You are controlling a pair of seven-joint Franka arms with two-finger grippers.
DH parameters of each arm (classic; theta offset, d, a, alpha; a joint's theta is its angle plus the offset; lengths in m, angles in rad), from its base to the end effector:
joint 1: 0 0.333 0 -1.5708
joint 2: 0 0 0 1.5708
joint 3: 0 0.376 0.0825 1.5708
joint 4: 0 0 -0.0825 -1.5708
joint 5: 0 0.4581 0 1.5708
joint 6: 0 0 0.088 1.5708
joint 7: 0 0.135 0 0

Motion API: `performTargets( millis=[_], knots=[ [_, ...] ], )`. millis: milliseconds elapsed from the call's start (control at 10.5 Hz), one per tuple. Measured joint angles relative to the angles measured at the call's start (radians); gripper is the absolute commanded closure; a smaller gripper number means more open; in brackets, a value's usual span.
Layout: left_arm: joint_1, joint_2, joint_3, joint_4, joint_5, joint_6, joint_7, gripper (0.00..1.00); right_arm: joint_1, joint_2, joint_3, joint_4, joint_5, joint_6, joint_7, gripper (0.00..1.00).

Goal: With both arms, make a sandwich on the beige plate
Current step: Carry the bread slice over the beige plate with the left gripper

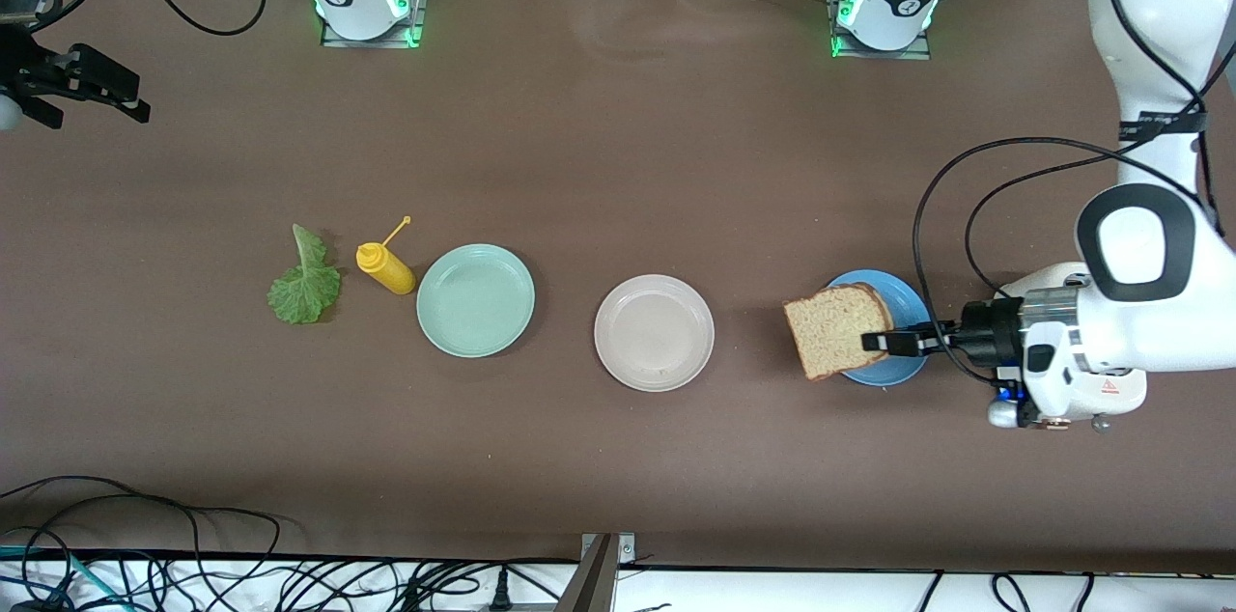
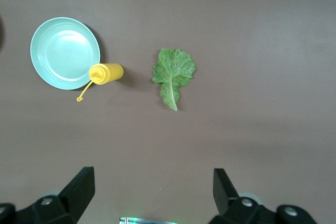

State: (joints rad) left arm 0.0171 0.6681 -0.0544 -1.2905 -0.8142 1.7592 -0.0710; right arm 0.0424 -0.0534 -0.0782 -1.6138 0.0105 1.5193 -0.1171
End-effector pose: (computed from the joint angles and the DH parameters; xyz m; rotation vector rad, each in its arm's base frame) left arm 0.8238 -0.1045 0.3676 2.2987 0.3339 -0.2844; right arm 0.6016 -0.0214 0.6615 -3.1206 -0.1277 0.0625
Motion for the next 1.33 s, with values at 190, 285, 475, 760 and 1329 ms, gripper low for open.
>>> performTargets(
  millis=[190,285,475,760,1329],
  knots=[
    [-0.018,0.020,0.000,-0.060,-0.102,0.001,0.020,1.00,0.000,0.000,0.000,0.000,0.000,0.000,0.000,0.00],
    [-0.028,0.033,0.000,-0.073,-0.128,0.001,0.027,1.00,0.000,0.000,0.000,0.000,0.000,0.000,0.000,0.00],
    [-0.044,0.074,-0.019,-0.080,-0.188,0.004,0.036,1.00,0.000,0.000,0.000,0.001,0.000,0.000,0.000,0.00],
    [-0.104,0.116,-0.041,-0.085,-0.258,0.111,0.048,1.00,0.000,0.000,0.000,0.001,0.000,0.000,0.000,0.00],
    [-0.213,0.162,-0.099,-0.171,-0.467,0.418,0.204,1.00,0.000,0.000,0.001,0.001,0.000,0.000,0.000,0.00]
  ],
)
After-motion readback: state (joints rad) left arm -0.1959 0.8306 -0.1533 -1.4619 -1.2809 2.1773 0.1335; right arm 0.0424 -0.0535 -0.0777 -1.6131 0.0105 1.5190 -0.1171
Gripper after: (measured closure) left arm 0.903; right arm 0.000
